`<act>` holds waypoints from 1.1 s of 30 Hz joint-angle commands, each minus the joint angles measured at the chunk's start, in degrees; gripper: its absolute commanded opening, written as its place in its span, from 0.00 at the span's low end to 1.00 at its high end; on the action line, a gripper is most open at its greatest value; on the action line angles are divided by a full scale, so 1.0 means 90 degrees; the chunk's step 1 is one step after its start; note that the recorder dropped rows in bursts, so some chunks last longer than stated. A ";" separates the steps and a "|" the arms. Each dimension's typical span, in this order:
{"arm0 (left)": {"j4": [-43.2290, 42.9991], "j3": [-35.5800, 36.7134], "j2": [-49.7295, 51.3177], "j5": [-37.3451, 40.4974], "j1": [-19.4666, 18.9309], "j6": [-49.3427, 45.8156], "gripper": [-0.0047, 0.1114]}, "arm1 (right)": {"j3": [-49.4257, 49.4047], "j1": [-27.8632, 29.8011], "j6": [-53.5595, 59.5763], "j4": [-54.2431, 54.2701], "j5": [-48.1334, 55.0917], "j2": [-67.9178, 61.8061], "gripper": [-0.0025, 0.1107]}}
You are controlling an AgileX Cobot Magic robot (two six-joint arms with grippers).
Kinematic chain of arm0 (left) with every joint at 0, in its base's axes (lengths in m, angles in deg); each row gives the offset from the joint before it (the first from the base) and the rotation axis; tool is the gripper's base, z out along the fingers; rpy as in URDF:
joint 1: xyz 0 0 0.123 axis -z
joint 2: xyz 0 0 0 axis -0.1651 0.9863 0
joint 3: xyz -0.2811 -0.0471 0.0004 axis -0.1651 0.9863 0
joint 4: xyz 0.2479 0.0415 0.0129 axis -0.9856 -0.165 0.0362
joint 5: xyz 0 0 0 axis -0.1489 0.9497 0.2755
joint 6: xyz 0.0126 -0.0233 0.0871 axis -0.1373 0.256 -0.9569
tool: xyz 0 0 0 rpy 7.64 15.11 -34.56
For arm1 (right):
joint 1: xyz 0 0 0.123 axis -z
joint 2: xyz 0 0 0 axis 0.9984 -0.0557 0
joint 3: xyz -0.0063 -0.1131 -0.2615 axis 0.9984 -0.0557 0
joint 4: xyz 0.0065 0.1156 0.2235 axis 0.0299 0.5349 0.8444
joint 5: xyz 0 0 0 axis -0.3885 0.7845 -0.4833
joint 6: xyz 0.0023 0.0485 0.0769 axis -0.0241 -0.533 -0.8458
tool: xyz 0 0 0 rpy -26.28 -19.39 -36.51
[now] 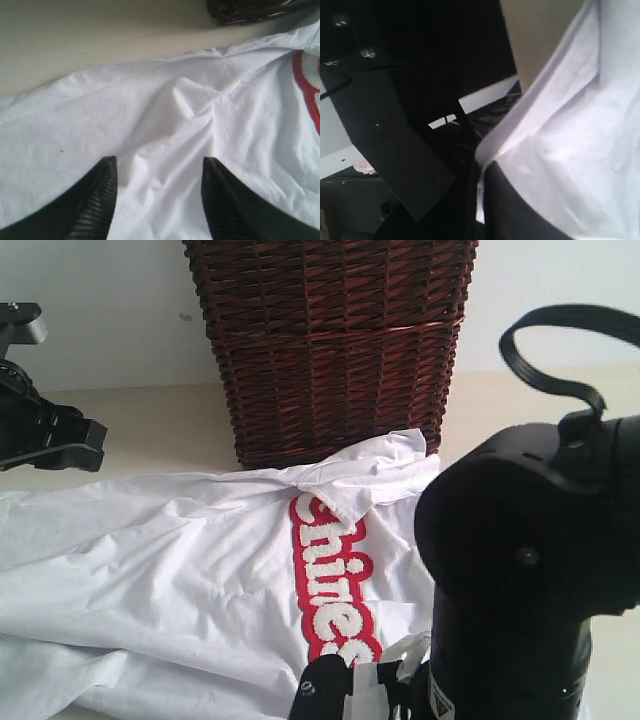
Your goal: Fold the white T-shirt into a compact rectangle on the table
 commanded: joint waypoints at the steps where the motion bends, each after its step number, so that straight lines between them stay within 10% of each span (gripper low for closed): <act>1: 0.0046 -0.0028 0.0000 -0.0013 0.0035 -0.0049 0.48 | -0.0039 -0.0024 0.0772 0.0783 0.0037 0.0172 0.02; 10: 0.0046 -0.0028 0.0000 -0.0036 0.0035 -0.0117 0.48 | -0.0661 -0.0213 0.1249 0.1018 0.0037 0.0172 0.03; 21: 0.0046 -0.0028 0.0000 0.0070 0.0035 -0.0119 0.48 | -0.0661 -0.0213 0.0703 0.0444 0.0037 0.0172 0.37; 28: 0.0086 -0.0028 0.0000 0.0152 0.0035 -0.0119 0.48 | -0.0439 -0.0213 -0.3827 -0.4044 -0.1619 0.0172 0.35; 30: 0.0115 -0.0028 0.0000 0.0211 0.0035 -0.0119 0.48 | -0.0439 -0.0087 -0.6416 -0.5718 -0.2648 0.0076 0.26; 33: 0.0178 -0.0028 0.0000 0.0359 0.0035 -0.0119 0.48 | -0.0439 0.0733 -0.7054 -0.6016 -0.3802 -0.0333 0.02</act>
